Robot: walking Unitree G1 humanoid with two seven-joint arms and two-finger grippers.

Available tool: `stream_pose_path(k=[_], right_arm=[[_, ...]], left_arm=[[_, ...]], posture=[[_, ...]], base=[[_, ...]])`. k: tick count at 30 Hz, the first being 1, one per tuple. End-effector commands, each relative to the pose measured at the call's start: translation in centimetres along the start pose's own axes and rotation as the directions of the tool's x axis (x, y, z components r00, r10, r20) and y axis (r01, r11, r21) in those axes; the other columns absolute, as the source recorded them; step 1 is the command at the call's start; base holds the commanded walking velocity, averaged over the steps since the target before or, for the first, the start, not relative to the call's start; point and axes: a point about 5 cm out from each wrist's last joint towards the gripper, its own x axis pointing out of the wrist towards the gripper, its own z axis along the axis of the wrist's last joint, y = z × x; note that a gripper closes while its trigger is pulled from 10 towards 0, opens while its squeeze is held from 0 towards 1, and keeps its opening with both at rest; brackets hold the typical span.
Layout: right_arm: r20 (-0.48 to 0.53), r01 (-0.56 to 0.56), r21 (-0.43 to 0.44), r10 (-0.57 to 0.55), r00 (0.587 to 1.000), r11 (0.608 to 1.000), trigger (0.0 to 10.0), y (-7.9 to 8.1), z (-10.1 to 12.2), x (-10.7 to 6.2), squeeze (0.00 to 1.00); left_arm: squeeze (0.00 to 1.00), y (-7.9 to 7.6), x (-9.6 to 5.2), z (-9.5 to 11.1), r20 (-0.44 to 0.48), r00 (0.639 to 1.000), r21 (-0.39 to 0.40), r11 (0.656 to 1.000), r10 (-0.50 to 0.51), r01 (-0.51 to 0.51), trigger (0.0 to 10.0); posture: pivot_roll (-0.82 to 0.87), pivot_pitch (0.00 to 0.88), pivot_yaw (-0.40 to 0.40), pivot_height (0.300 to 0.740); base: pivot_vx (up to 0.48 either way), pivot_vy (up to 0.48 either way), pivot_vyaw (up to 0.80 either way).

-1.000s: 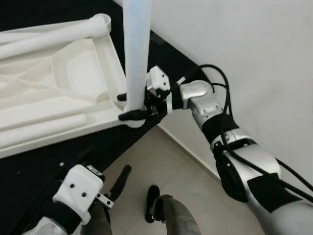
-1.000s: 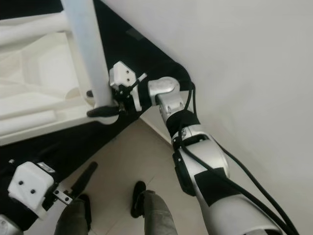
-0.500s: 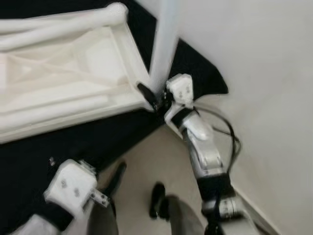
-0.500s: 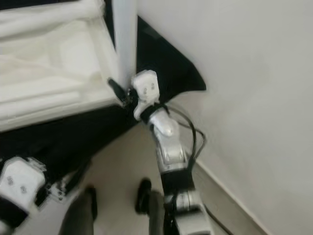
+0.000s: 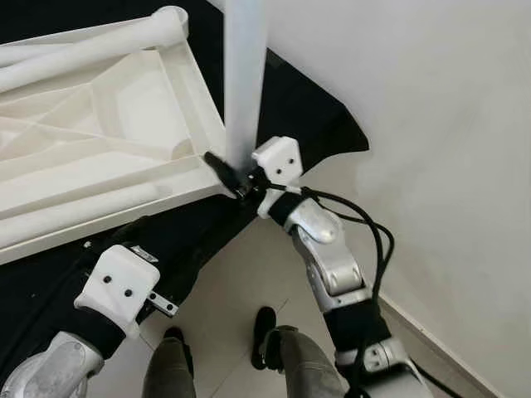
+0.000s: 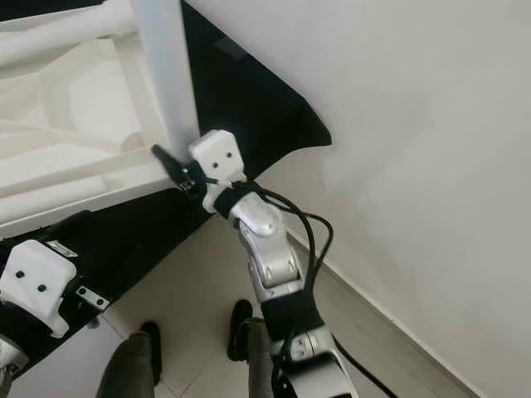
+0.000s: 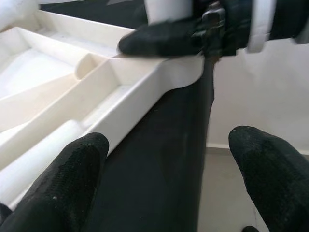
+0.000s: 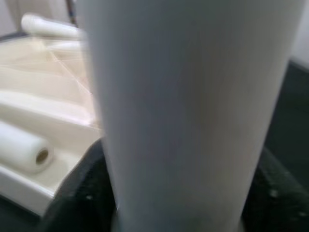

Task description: Building children table

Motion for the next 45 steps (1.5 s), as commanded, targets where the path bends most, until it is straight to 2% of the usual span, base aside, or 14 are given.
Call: stream_pose_path(k=[1, 3, 4, 6, 7, 11, 14, 25, 26, 28, 29, 40, 44, 45], right_arm=[[0.029, -0.148, 0.074, 0.146, 0.989, 0.986, 10.0, 1.3, 0.5, 1.6, 1.00], [0.054, -0.195, 0.081, 0.191, 0.980, 0.977, 10.0, 0.8, 0.9, 1.8, 1.00], [0.085, -0.298, 0.064, 0.292, 0.953, 0.952, 10.0, 0.3, 1.6, 1.9, 0.18], [0.103, -0.364, 0.047, 0.358, 0.928, 0.930, 10.0, -0.1, 2.0, 1.9, 0.18], [0.096, -0.526, -0.016, 0.525, 0.846, 0.851, 10.0, -1.1, 2.9, 2.0, 0.00], [0.034, -0.709, -0.040, 0.710, 0.703, 0.704, 10.0, -1.9, 3.5, 2.1, 0.00], [0.018, -0.741, -0.037, 0.742, 0.670, 0.670, 10.0, -2.1, 3.7, 2.2, 0.00], [-0.036, -0.770, -0.018, 0.769, 0.638, 0.638, 9.7, -3.0, 3.3, 2.5, 0.00], [-0.037, -0.780, -0.014, 0.779, 0.626, 0.626, 7.5, -3.2, 3.2, 2.5, 0.00], [-0.037, -0.786, -0.011, 0.786, 0.617, 0.618, 7.5, -3.3, 3.1, 2.4, 0.00], [-0.084, -0.781, 0.006, 0.779, 0.622, 0.624, 0.0, -3.3, 2.0, 2.1, 0.00], [-0.124, -0.685, 0.031, 0.683, 0.720, 0.728, 0.0, -5.1, 0.3, 0.5, 0.00], [-0.140, -0.600, 0.041, 0.599, 0.788, 0.799, 0.0, -5.6, -1.2, -0.8, 0.00], [-0.163, -0.446, 0.102, 0.457, 0.874, 0.889, 0.0, -5.0, -2.8, -1.1, 0.00]], left_arm=[[0.00, -0.5, -0.2, -0.5, -0.021, 0.999, -0.014, 0.999, -0.029, 0.029, 10.0], [0.00, -0.6, -0.1, -0.5, -0.021, 0.999, -0.018, 0.999, -0.035, 0.034, 10.0], [0.00, -0.9, -0.2, -0.6, -0.023, 0.999, -0.027, 0.999, -0.046, 0.046, 10.0], [0.00, -1.1, -0.2, -0.6, -0.023, 0.998, -0.033, 0.998, -0.054, 0.053, 10.0], [0.00, -2.1, -0.1, -0.5, -0.005, 0.995, -0.065, 0.993, -0.095, 0.095, 10.0], [0.00, -4.3, 0.1, 0.2, 0.040, 0.979, -0.109, 0.973, -0.200, 0.203, 10.0], [0.00, -4.6, -0.1, 0.4, 0.041, 0.976, -0.110, 0.970, -0.214, 0.218, 10.0], [0.00, -4.4, -0.9, 0.6, 0.015, 0.986, -0.100, 0.981, -0.164, 0.165, 10.0], [0.00, -4.4, -1.0, 0.6, 0.011, 0.988, -0.097, 0.983, -0.157, 0.157, 10.0], [0.00, -4.4, -1.1, 0.6, 0.008, 0.988, -0.095, 0.984, -0.152, 0.152, 10.0], [0.00, -4.4, -1.3, 0.4, -0.008, 0.991, -0.100, 0.986, -0.133, 0.131, 10.0], [0.00, -4.5, -1.3, 0.4, -0.008, 0.992, -0.111, 0.987, -0.122, 0.121, 10.0], [0.00, -4.5, -1.4, 0.3, -0.014, 0.993, -0.112, 0.987, -0.120, 0.117, 10.0], [0.00, -4.4, -1.4, 0.2, -0.016, 0.993, -0.112, 0.987, -0.116, 0.114, 10.0]], posture=[[0.30, 0.343, -0.116, 0.740], [0.30, 0.343, -0.116, 0.740], [0.30, 0.344, -0.121, 0.740], [0.30, 0.344, -0.121, 0.740], [0.30, 0.348, -0.129, 0.740], [0.31, 0.353, -0.135, 0.740], [0.31, 0.353, -0.135, 0.740], [0.33, 0.361, -0.153, 0.740], [0.33, 0.361, -0.153, 0.740], [0.33, 0.361, -0.153, 0.740], [0.32, 0.365, -0.161, 0.740], [0.29, 0.383, -0.159, 0.740], [0.26, 0.390, -0.166, 0.740], [0.25, 0.391, -0.184, 0.740]], base=[[0.000, 0.000, 0.00], [0.000, 0.000, 0.00], [0.000, 0.000, 0.00], [0.000, 0.000, 0.00], [0.000, 0.000, 0.00], [0.000, 0.000, 0.00], [0.000, 0.000, 0.00], [0.000, 0.000, 0.00], [0.000, 0.000, 0.00], [0.000, 0.000, 0.00], [0.000, 0.000, 0.00], [0.000, 0.000, 0.00], [0.000, 0.000, 0.00], [0.000, 0.000, 0.00]])
